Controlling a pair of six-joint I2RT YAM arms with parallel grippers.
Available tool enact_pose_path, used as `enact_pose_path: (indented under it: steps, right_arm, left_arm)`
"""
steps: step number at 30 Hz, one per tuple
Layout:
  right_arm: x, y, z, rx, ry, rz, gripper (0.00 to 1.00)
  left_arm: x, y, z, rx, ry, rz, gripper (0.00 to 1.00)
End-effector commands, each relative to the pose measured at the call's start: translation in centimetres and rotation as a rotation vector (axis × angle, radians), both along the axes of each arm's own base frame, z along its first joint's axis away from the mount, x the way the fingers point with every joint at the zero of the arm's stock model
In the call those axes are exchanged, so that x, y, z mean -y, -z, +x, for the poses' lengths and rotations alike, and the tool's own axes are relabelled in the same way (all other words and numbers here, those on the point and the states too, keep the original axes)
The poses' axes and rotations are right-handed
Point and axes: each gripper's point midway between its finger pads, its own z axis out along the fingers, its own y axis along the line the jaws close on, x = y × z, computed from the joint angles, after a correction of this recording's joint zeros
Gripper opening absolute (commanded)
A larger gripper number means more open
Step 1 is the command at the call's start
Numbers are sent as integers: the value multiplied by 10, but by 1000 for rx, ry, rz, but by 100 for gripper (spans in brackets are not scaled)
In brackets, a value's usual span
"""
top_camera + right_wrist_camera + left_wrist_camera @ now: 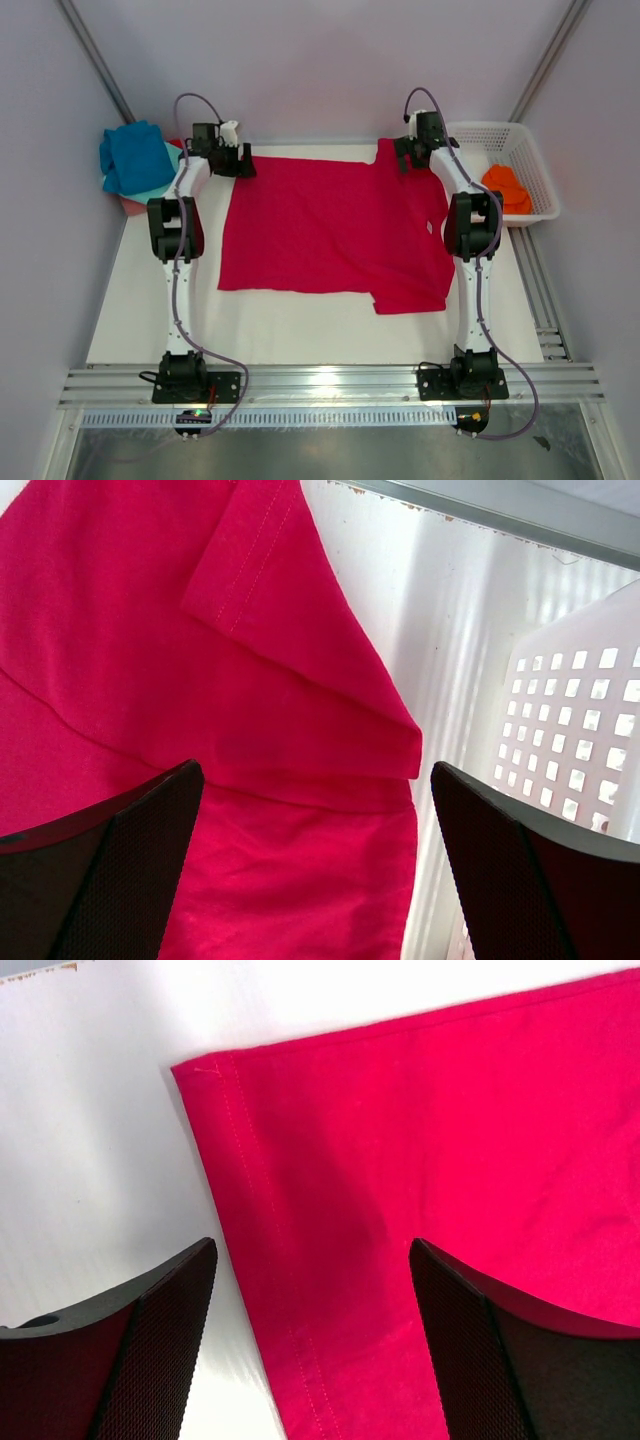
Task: Fold and stack the t-shirts
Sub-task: Flatten the tshirt out
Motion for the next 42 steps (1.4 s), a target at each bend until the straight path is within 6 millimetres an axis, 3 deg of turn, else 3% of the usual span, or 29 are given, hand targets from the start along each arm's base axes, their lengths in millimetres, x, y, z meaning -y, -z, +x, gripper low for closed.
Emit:
enact_pose_path:
  steps: [1, 9, 17, 19, 23, 30, 31, 33, 42]
  right_arm:
    - [3, -13, 14, 62, -4, -15, 99]
    - [-1, -6, 14, 39, -11, -7, 99]
    - [2, 0, 12, 24, -1, -33, 99]
    - [3, -3, 16, 43, 1, -39, 100]
    - [5, -11, 23, 87, 16, -53, 99]
    - [-9, -24, 39, 165, -42, -139, 99]
    - [-11, -23, 40, 166, -44, -145, 99]
    - [-15, -24, 42, 166, -55, -146, 99]
    - [-11, -6, 36, 122, -57, -174, 99]
  left_arm:
    - [-2, -19, 22, 107, -9, 31, 80]
    - [-1, -24, 29, 130, -16, 12, 73]
    - [6, -23, 23, 111, 22, -10, 68]
    - [6, -23, 23, 112, 25, -6, 68]
    - [2, -24, 28, 133, 3, 9, 81]
    - [-6, -31, 46, 197, -39, 35, 86]
    - [0, -31, 47, 200, -33, 38, 86]
    - [15, -31, 46, 202, -12, 41, 84]
    - [16, -26, 42, 185, -1, 101, 74]
